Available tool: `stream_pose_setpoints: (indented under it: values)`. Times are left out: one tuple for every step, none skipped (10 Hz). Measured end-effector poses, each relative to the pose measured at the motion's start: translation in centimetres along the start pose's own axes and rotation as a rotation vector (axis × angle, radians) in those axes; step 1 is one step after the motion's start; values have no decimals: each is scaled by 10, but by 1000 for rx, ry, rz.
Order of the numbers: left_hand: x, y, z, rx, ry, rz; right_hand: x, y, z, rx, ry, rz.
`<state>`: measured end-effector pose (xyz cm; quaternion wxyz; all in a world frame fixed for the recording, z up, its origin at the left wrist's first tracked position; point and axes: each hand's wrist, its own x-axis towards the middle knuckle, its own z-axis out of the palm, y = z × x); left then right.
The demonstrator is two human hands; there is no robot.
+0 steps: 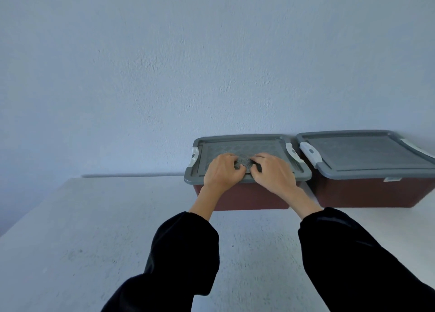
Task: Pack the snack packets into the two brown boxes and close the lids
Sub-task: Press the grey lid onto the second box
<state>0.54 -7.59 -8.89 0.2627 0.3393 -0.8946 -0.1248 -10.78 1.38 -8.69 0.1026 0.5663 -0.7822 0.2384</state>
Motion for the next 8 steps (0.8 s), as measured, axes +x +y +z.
stream_pose_setpoints:
  values:
    - [3, -3, 2, -1, 17, 17, 4, 1, 4, 0, 25, -18]
    - [2, -3, 1, 13, 21, 30, 3, 2, 5, 7, 14, -15]
    - [1, -3, 0, 1, 20, 34, 2, 2, 6, 17, 15, -14]
    - [-3, 0, -2, -13, 28, 30, -2, 0, 6, 11, 28, -20]
    - [-11, 3, -1, 24, 62, 23, -7, 0, 6, 22, 63, -32]
    - [-27, 7, 5, 41, 156, 44, -19, 1, 6, 85, 103, -32]
    - [-49, 8, 17, 3, 370, 117, -40, 5, 12, 128, 273, -107]
    - [-85, 10, 30, -53, 476, 238, -74, 9, 21, 255, 372, -230]
